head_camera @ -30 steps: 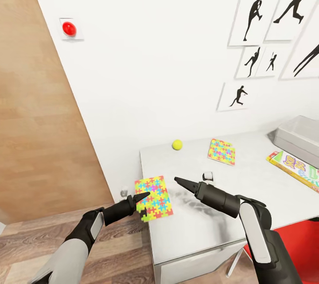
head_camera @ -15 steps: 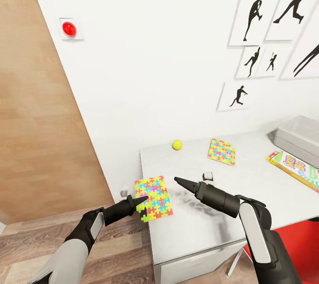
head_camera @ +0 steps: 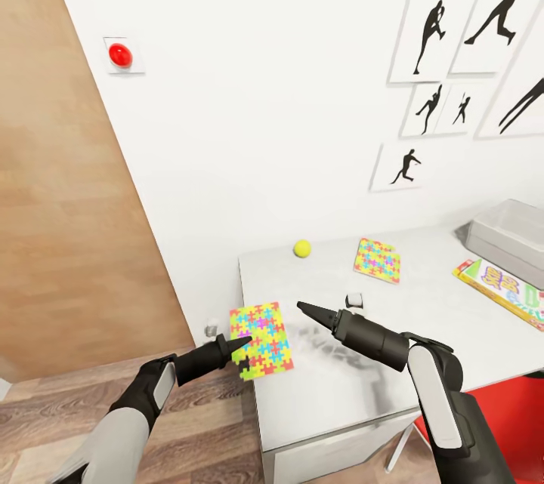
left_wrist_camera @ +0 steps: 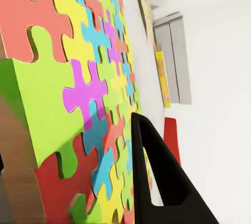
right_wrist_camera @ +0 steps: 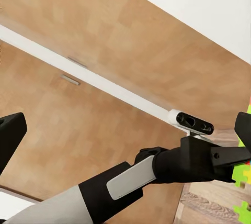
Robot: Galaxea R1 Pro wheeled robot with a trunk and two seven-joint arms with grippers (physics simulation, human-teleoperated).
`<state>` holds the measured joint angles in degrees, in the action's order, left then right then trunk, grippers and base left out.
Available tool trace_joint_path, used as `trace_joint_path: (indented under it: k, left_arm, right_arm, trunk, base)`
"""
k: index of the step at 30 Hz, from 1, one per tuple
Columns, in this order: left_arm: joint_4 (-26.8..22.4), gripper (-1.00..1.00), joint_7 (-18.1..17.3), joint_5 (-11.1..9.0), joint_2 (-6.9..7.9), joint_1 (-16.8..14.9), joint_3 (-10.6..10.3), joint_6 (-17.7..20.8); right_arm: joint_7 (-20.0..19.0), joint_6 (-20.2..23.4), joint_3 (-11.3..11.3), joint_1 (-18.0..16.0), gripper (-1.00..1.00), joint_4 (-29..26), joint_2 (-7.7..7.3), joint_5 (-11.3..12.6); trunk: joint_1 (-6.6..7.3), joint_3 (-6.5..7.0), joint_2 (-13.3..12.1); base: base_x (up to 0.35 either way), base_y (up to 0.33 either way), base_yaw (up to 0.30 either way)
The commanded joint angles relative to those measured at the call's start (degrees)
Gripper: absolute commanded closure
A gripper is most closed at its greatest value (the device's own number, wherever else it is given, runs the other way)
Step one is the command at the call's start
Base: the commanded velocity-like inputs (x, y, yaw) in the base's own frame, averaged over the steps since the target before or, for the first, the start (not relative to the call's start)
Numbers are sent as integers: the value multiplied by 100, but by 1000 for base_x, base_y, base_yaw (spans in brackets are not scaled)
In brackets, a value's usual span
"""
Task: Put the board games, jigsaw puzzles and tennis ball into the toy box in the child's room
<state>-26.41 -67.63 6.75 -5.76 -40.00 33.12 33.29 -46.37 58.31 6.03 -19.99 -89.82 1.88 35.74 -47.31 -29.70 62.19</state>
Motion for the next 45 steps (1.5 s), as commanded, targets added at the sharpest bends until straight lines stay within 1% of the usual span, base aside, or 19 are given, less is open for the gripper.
trace_joint_path:
  k: [1,12,14,16,19,23,26,33,39,45]
  left_arm:
    - [-13,100,-59,-16,-39,-8,63,100]
    - [-13,100,-95,-20,-39,-8,71,92]
    - [-36,100,-128,-27,24,-8,94,112]
    - [-30,100,-153,-6,3,-11,88,124]
    - [-30,100,-154,-5,-4,-12,89,125]
    - [-31,100,-153,-22,105,-8,81,132]
    - [-31,100,-159,-24,154,-8,80,133]
    - [-31,100,-162,-26,170,-8,80,134]
    - [-31,100,-163,-33,172,-8,81,134]
    - [-31,100,-163,-33,172,-8,81,134]
  right_arm:
    - [-38,22,12,-5,-100,-1,5,-31]
    - [-38,22,14,-5,-100,-1,39,-32]
    - [-35,22,19,-5,-100,1,40,-32]
    - [30,-43,-41,-5,-100,66,106,-65]
    - [12,-87,-33,-5,-100,87,202,-65]
    - [116,-191,-23,-5,-100,142,331,-43]
    - [212,-244,-25,-5,-100,161,373,-31]
    - [437,-250,-29,-5,-100,166,383,-32]
    - [629,-250,-32,-5,-100,166,383,-32]
    - [641,-254,-32,-5,-100,166,391,-32]
  trunk:
    - [22,14,-38]
    - [264,211,-479]
    - [308,247,-559]
    - [307,247,-558]
    - [307,247,-558]
    - [307,247,-558]
    - [307,247,-558]
    - [307,247,-558]
    - [439,354,-798]
    - [571,462,-1039]
  base:
    - [0,0,0]
    - [0,0,0]
    - [0,0,0]
    - [0,0,0]
    - [0,0,0]
    - [0,0,0]
    - [0,0,0]
    - [0,0,0]
    - [0,0,0]
    - [0,0,0]
